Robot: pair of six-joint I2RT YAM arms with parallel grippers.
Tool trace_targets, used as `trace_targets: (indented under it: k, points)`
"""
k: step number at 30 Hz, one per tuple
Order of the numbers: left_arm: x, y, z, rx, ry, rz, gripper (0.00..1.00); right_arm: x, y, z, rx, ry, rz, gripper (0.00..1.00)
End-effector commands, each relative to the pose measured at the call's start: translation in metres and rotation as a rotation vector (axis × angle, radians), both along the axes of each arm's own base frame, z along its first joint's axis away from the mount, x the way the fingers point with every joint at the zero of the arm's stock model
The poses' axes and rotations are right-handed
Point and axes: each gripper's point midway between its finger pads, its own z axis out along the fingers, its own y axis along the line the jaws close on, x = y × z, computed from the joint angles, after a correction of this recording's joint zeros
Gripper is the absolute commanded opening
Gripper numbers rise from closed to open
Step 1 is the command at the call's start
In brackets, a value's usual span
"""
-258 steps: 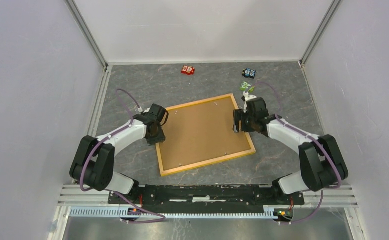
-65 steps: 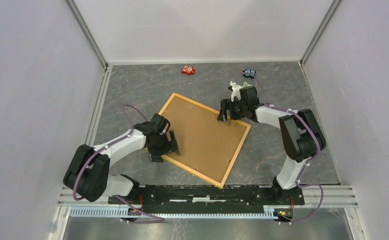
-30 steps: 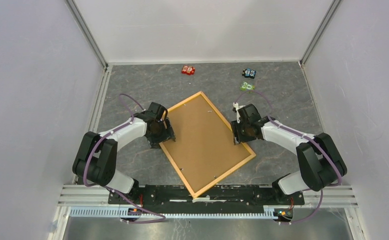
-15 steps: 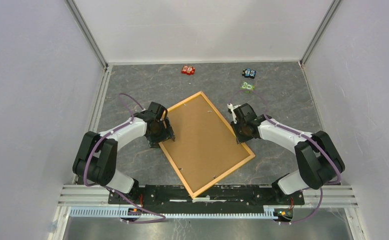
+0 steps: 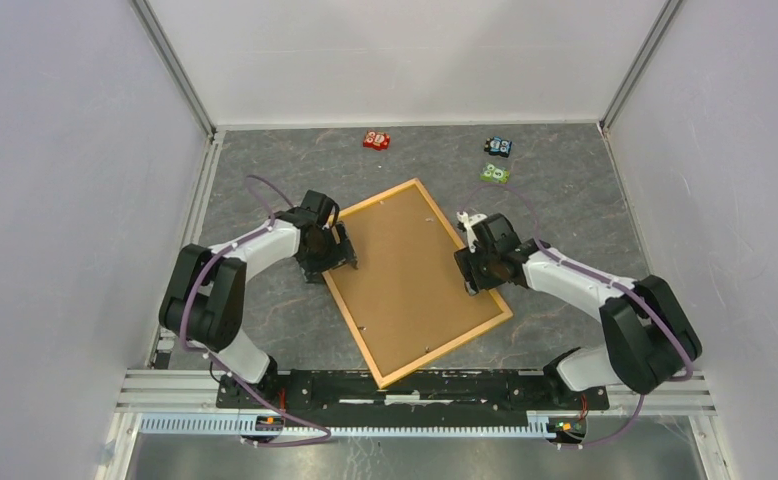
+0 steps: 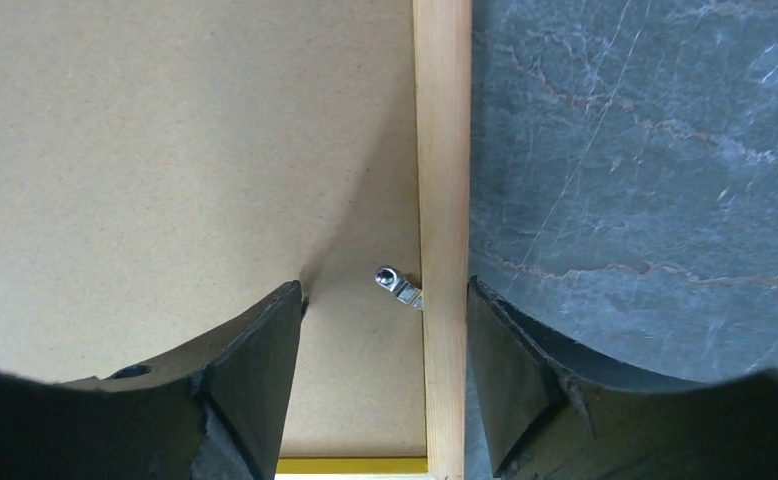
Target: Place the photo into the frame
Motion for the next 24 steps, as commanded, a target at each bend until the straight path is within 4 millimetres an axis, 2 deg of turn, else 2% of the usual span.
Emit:
trace_targets:
  k: [1, 7, 11, 12, 16, 18, 24]
  points:
    - [0.038, -0.044, 0.022, -0.178, -0.111, -0.095, 0.90, -0.014, 0.048, 0.014, 0.296, 0.005, 0.020, 0.68]
    - [0.044, -0.059, 0.030, -0.232, -0.107, -0.143, 0.92, -0.016, 0.056, 0.021, 0.336, -0.029, 0.002, 0.75]
    - [0.049, -0.057, 0.041, -0.208, -0.132, -0.195, 0.96, -0.013, 0.066, 0.032, 0.390, -0.061, 0.030, 0.79]
    - [0.051, -0.053, 0.044, -0.178, -0.137, -0.208, 0.96, -0.006, 0.062, 0.036, 0.366, -0.094, 0.024, 0.79]
    - [0.047, -0.014, 0.051, 0.020, -0.147, -0.164, 0.99, 0.036, 0.023, 0.050, 0.118, -0.257, -0.044, 0.87]
    - [0.040, -0.004, 0.060, 0.049, -0.177, -0.143, 1.00, 0.051, 0.013, 0.057, 0.037, -0.275, -0.055, 0.87]
    - [0.014, 0.010, 0.069, 0.054, -0.198, -0.113, 0.95, 0.095, 0.020, 0.063, 0.036, -0.267, -0.075, 0.87]
